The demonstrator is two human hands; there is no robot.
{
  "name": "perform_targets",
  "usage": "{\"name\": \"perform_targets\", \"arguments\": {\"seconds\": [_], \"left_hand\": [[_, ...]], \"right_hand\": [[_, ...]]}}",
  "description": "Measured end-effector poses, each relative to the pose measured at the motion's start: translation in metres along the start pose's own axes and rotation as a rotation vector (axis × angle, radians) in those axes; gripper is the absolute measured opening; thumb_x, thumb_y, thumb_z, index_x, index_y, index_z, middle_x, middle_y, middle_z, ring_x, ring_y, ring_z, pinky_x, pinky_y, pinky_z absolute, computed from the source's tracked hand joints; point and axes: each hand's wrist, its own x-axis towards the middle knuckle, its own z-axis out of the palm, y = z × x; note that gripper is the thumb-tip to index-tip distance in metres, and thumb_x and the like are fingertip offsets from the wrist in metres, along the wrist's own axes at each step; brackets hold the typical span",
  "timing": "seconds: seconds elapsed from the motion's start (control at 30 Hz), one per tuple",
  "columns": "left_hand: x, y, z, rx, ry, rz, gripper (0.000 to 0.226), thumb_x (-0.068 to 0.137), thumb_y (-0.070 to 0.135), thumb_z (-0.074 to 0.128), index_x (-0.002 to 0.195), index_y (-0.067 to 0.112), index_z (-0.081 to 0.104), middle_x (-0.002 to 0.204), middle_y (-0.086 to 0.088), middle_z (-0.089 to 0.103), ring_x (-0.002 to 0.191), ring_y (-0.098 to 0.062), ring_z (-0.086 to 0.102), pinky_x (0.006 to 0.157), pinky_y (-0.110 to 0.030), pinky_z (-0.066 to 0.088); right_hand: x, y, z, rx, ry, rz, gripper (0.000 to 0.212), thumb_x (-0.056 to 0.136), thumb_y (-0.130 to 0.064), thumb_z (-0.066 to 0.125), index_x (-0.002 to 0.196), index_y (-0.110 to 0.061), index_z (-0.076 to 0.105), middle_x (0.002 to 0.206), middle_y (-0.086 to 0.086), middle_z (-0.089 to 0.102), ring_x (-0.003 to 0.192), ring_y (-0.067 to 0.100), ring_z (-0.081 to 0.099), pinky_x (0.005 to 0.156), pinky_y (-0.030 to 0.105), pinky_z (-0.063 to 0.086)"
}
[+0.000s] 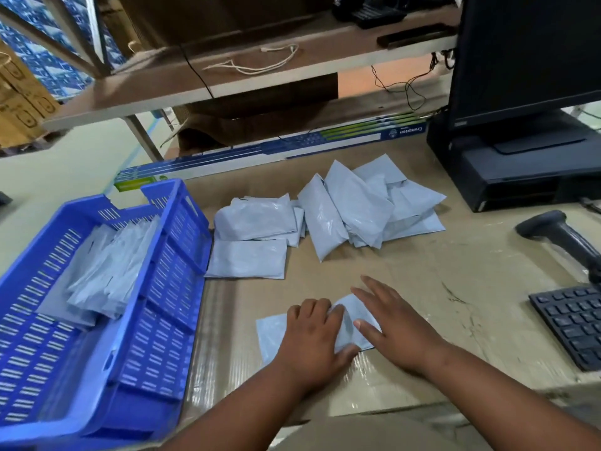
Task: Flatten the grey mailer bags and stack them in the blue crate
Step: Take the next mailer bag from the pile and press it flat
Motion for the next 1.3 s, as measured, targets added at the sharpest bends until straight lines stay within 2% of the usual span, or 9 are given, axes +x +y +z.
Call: {"name": "perform_targets", "arguments": {"seconds": [0.1,0.23,0.47,0.63,0.73,0.83,0.93,1.03,1.3], "left_hand": [[-0.004,0.015,0.010,-0.049,0.045,0.026,0.067,0.099,0.069,0.051,0.139,0.016,0.059,0.136,-0.006,0.056,0.122,-0.030,0.053,0.100,-0.049,0.042],[-0.006,0.006,0.017,-0.109,0.096,0.132,0.066,0.105,0.057,0.054,0.145,0.005,0.058,0.145,-0.014,0.056,0.134,-0.033,0.051,0.115,-0.049,0.039],[-0.008,-0.019,0.011,-0.048,-0.041,0.189,0.067,0.111,0.055,0.039,0.161,0.010,0.041,0.168,-0.010,0.037,0.159,-0.027,0.027,0.128,-0.051,0.024],[-0.014,-0.014,-0.008,-0.051,0.061,-0.028,0.062,0.112,0.045,0.037,0.162,0.009,0.037,0.170,-0.013,0.032,0.161,-0.027,0.023,0.130,-0.050,0.021],[-0.007,0.001,-0.011,-0.036,0.053,-0.052,0.061,0.109,0.038,0.038,0.160,0.005,0.040,0.168,-0.017,0.035,0.159,-0.032,0.028,0.130,-0.049,0.024],[0.004,0.020,-0.001,-0.015,-0.014,-0.065,0.058,0.107,0.032,0.038,0.157,0.003,0.044,0.164,-0.019,0.040,0.156,-0.036,0.032,0.128,-0.052,0.026],[0.007,0.031,0.014,-0.013,-0.083,-0.135,0.061,0.104,0.034,0.037,0.157,0.005,0.044,0.163,-0.018,0.042,0.154,-0.037,0.034,0.125,-0.055,0.030],[0.002,0.035,0.021,0.007,-0.096,-0.150,0.063,0.104,0.038,0.038,0.160,0.007,0.042,0.165,-0.016,0.041,0.155,-0.035,0.032,0.126,-0.055,0.027],[0.003,0.033,0.024,0.028,-0.121,-0.140,0.069,0.103,0.041,0.035,0.164,0.007,0.033,0.171,-0.016,0.029,0.159,-0.033,0.024,0.128,-0.055,0.020]], "right_hand": [[-0.010,0.005,0.003,-0.050,-0.022,0.013,0.074,0.100,-0.067,0.031,0.166,-0.033,0.028,0.177,-0.008,0.008,0.161,0.015,0.013,0.128,0.032,0.019],[-0.026,0.010,0.010,-0.187,-0.062,-0.012,0.073,0.103,-0.064,0.025,0.168,-0.030,0.022,0.177,-0.003,0.005,0.163,0.018,0.008,0.130,0.031,0.002],[-0.048,0.007,0.011,-0.293,-0.070,0.037,0.070,0.106,-0.063,0.019,0.168,-0.032,0.020,0.177,-0.005,-0.001,0.163,0.016,-0.001,0.132,0.039,-0.002],[-0.030,-0.012,0.001,-0.213,0.007,0.064,0.070,0.105,-0.063,0.017,0.166,-0.031,0.026,0.177,-0.007,0.005,0.163,0.013,0.001,0.133,0.042,0.004],[-0.006,-0.024,-0.003,-0.260,0.043,0.033,0.065,0.106,-0.055,0.024,0.164,-0.027,0.034,0.177,-0.001,0.013,0.163,0.019,0.008,0.132,0.047,0.009],[0.007,-0.031,-0.003,-0.321,-0.010,0.032,0.068,0.101,-0.051,0.016,0.161,-0.025,0.037,0.176,0.003,0.016,0.163,0.023,0.011,0.131,0.050,0.010],[0.004,-0.028,0.010,-0.405,-0.080,0.021,0.072,0.098,-0.048,0.009,0.163,-0.026,0.031,0.176,0.003,0.016,0.163,0.024,0.012,0.130,0.053,0.014],[-0.002,-0.019,0.019,-0.436,-0.122,0.017,0.071,0.101,-0.049,0.006,0.168,-0.026,0.017,0.178,0.001,0.004,0.164,0.022,0.002,0.130,0.055,0.010],[-0.002,-0.011,0.025,-0.452,-0.115,-0.002,0.070,0.104,-0.051,0.016,0.170,-0.025,0.013,0.178,0.000,-0.005,0.164,0.022,-0.005,0.129,0.059,0.004]]}}
